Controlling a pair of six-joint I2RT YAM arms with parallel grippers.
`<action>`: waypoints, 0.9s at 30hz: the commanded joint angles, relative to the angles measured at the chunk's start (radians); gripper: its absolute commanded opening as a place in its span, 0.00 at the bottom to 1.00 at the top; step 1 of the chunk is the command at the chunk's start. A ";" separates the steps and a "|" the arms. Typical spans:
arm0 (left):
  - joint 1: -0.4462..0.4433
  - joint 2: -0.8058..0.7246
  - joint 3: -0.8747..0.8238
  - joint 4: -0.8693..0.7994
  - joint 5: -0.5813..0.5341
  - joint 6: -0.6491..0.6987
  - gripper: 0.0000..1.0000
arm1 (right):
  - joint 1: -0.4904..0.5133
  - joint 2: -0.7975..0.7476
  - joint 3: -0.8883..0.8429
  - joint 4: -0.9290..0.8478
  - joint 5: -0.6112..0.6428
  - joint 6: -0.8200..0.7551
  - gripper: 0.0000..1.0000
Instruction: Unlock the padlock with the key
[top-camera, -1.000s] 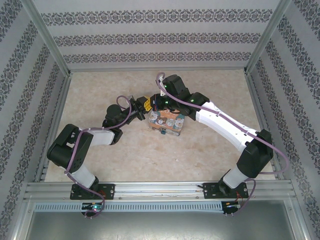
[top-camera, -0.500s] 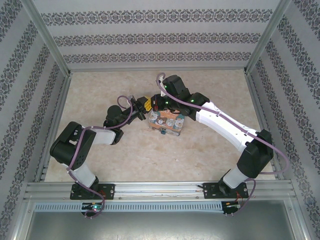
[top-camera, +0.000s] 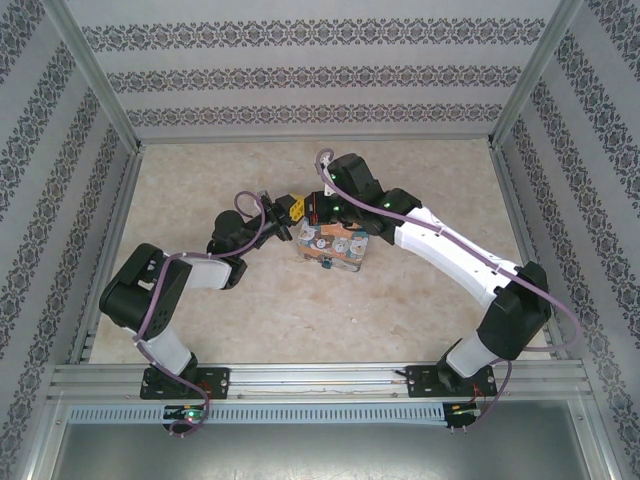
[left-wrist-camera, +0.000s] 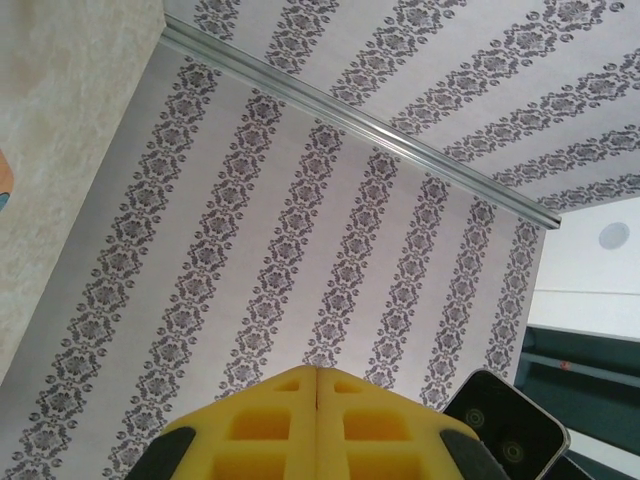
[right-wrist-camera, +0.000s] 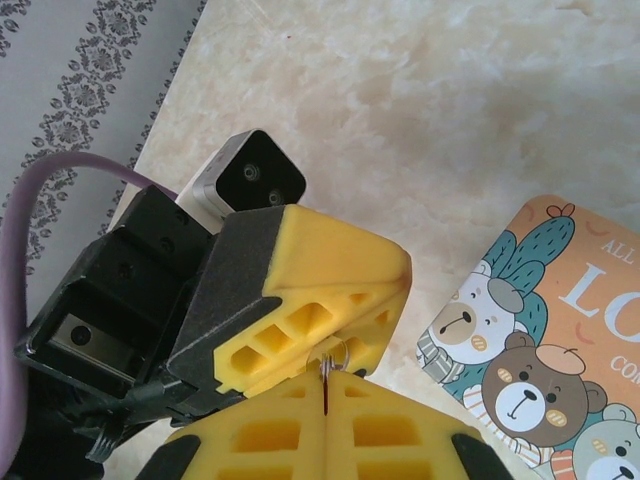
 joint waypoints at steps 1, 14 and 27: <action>0.010 -0.086 -0.011 -0.158 -0.002 0.093 0.00 | -0.007 -0.068 -0.022 0.057 0.006 0.016 0.04; 0.082 -0.371 0.197 -0.789 0.086 0.918 0.00 | -0.122 -0.294 -0.293 0.436 -0.241 0.106 0.42; 0.082 -0.498 0.284 -0.967 0.167 1.277 0.00 | -0.106 -0.223 -0.400 0.886 -0.457 0.273 0.47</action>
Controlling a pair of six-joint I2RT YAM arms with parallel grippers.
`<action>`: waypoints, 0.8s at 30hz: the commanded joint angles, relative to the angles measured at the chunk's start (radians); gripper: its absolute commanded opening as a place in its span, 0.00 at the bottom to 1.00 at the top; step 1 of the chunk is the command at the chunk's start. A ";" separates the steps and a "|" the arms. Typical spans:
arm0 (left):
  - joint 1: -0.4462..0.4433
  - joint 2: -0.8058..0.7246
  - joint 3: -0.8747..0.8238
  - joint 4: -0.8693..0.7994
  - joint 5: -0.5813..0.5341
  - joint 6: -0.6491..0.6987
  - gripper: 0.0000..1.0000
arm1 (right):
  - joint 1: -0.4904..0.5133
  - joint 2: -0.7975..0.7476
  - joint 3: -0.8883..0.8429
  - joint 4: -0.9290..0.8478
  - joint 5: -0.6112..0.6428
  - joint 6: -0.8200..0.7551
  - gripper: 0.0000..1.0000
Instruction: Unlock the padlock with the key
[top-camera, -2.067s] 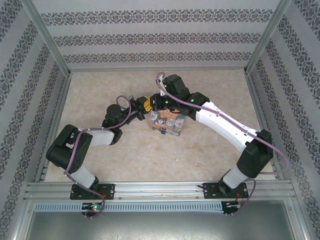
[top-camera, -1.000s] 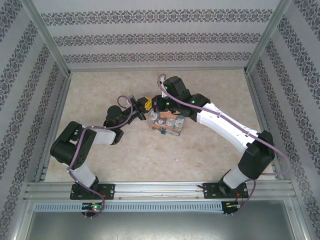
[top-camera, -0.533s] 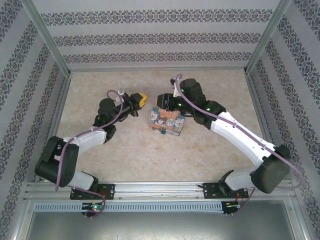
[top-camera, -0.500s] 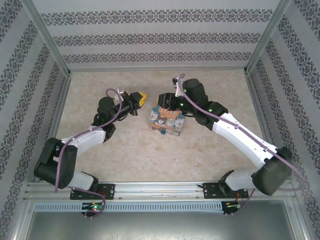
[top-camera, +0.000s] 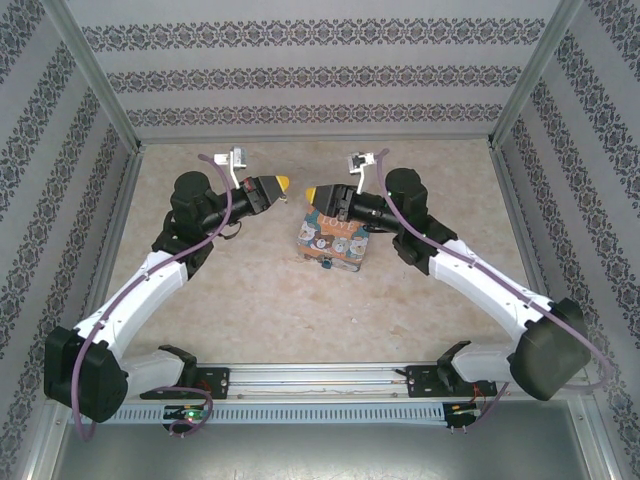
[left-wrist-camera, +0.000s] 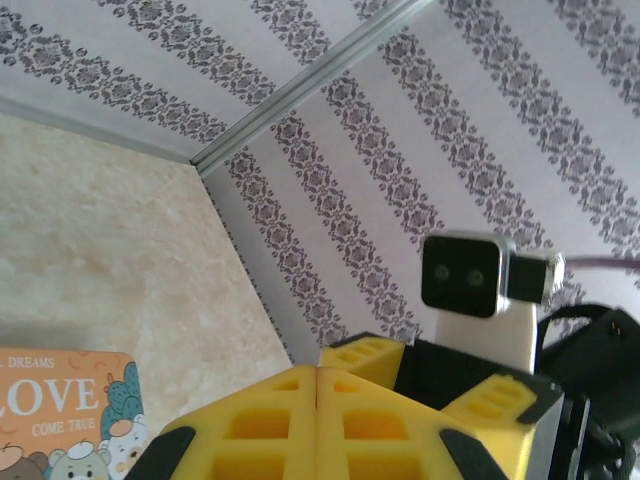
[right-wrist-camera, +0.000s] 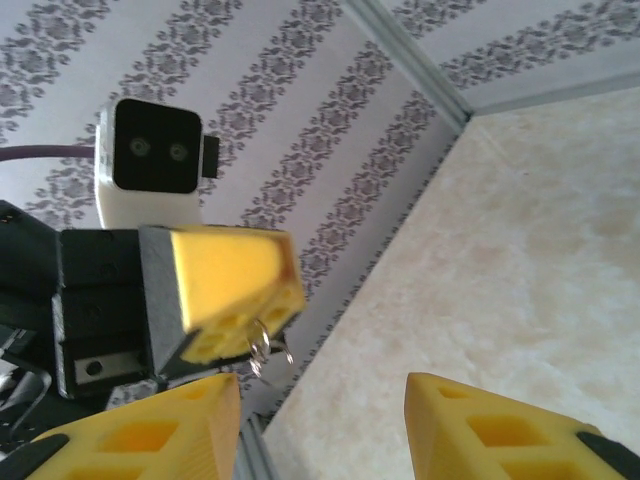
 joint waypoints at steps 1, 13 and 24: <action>0.007 -0.013 -0.003 -0.026 0.030 0.080 0.00 | 0.023 0.035 0.003 0.158 -0.076 0.042 0.47; 0.008 -0.013 -0.017 -0.002 0.010 0.065 0.00 | 0.065 0.125 0.046 0.164 -0.095 0.027 0.45; 0.008 -0.016 -0.027 0.007 0.009 0.066 0.00 | 0.087 0.177 0.073 0.210 -0.103 0.059 0.32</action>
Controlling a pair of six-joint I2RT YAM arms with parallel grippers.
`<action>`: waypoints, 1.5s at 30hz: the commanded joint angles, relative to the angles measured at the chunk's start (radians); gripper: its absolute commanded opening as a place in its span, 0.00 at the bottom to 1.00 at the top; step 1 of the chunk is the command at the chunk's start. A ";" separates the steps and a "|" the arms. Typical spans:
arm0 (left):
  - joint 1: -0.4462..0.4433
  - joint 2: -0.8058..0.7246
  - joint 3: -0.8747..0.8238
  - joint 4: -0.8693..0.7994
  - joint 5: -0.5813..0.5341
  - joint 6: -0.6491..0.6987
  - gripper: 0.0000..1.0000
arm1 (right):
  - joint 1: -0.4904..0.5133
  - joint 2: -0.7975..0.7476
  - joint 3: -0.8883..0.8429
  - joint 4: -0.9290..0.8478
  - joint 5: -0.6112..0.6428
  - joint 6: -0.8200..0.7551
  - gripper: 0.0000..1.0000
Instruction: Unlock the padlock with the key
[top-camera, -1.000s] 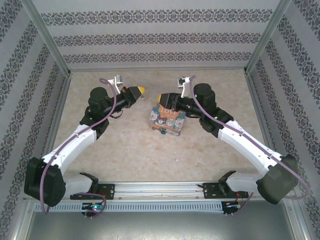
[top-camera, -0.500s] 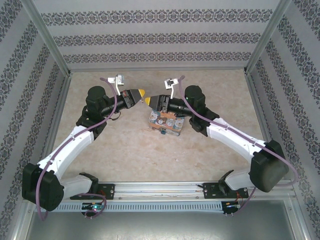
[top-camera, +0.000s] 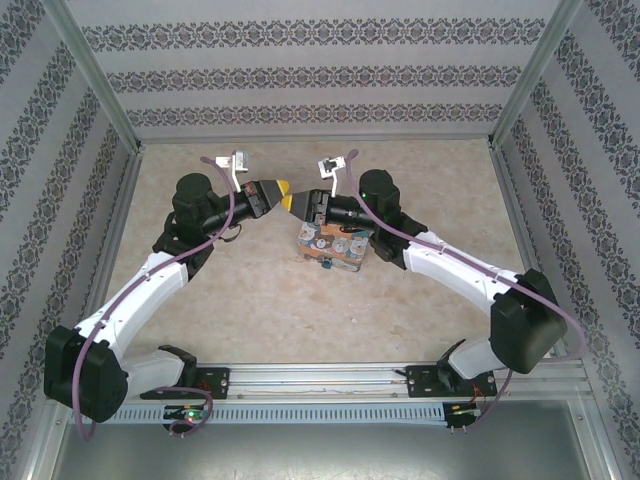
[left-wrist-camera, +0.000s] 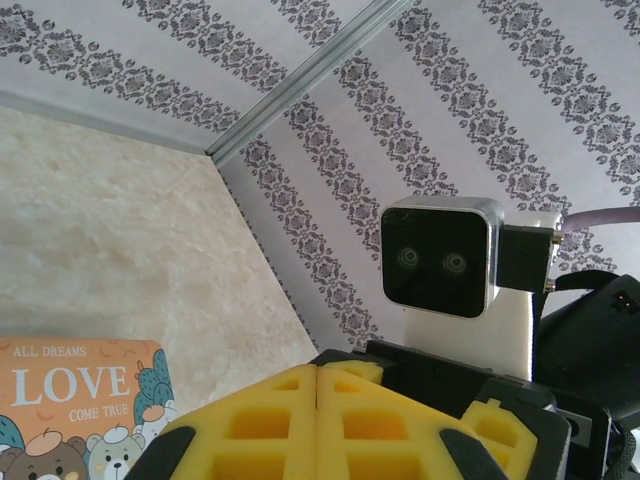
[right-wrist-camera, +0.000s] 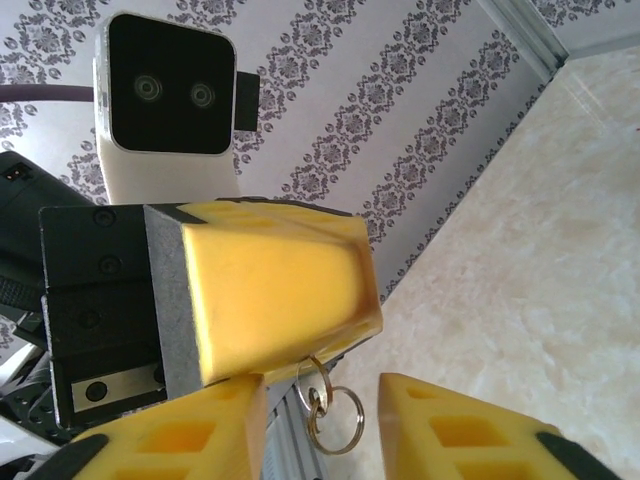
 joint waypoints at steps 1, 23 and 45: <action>0.008 -0.016 -0.009 0.021 0.008 0.021 0.00 | 0.012 0.018 0.040 0.055 -0.022 0.016 0.30; 0.014 -0.066 -0.041 0.048 -0.053 -0.003 0.13 | -0.005 -0.031 0.005 -0.036 0.051 -0.019 0.00; 0.063 -0.317 -0.192 -0.359 -0.149 0.447 0.67 | -0.167 -0.147 -0.122 -0.521 0.179 -0.392 0.00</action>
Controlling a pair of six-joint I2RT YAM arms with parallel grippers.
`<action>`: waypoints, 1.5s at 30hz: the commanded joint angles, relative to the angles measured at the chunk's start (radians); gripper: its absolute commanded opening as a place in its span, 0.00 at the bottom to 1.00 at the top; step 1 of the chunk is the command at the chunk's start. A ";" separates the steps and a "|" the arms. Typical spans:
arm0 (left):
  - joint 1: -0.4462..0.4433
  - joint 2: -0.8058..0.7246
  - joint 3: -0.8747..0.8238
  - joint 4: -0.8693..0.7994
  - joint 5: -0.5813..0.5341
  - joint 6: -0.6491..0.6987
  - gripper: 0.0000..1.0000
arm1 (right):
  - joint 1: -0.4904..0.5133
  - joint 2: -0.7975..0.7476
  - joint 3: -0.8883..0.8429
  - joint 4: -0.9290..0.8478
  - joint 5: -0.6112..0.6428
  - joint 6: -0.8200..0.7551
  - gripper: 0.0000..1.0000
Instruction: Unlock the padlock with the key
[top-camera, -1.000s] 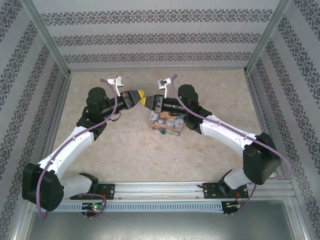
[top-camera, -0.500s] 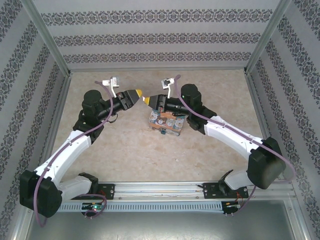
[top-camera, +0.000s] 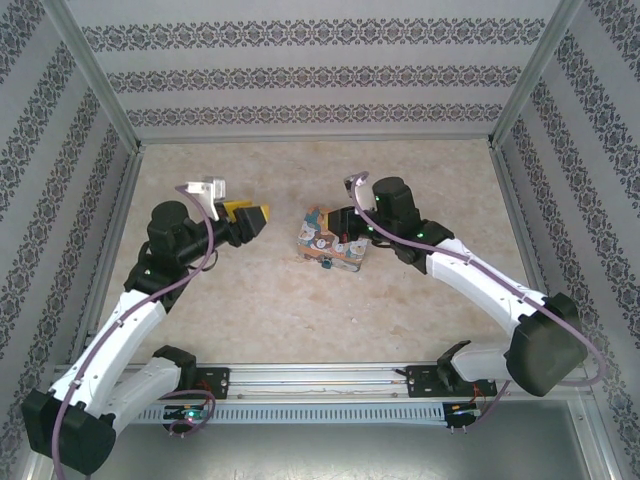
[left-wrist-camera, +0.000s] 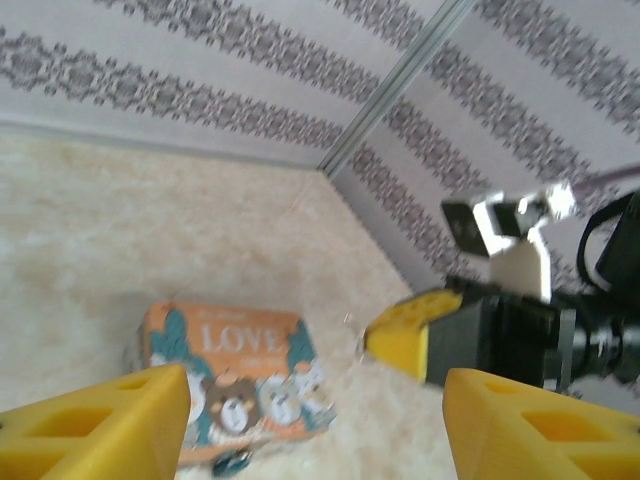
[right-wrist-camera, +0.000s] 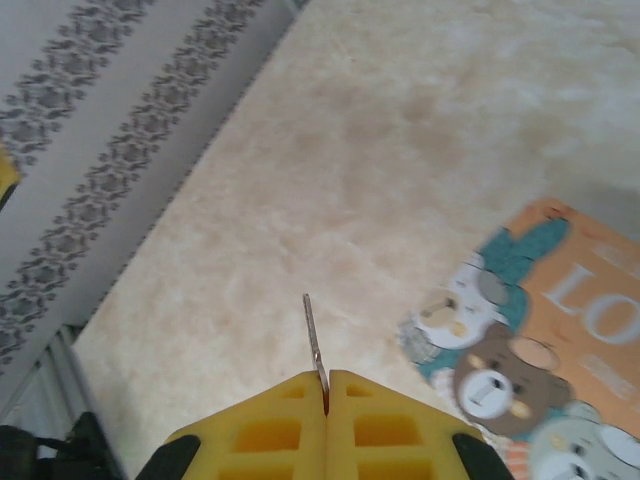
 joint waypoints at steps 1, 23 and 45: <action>0.009 -0.014 -0.055 -0.071 0.005 0.112 0.67 | -0.062 0.010 -0.061 0.036 -0.064 0.029 0.00; -0.155 0.199 -0.259 0.182 -0.014 0.236 0.73 | -0.137 0.258 -0.160 0.259 -0.149 0.151 0.00; -0.271 0.483 -0.210 0.350 -0.034 0.205 0.70 | -0.137 0.375 -0.237 0.371 -0.194 0.168 0.00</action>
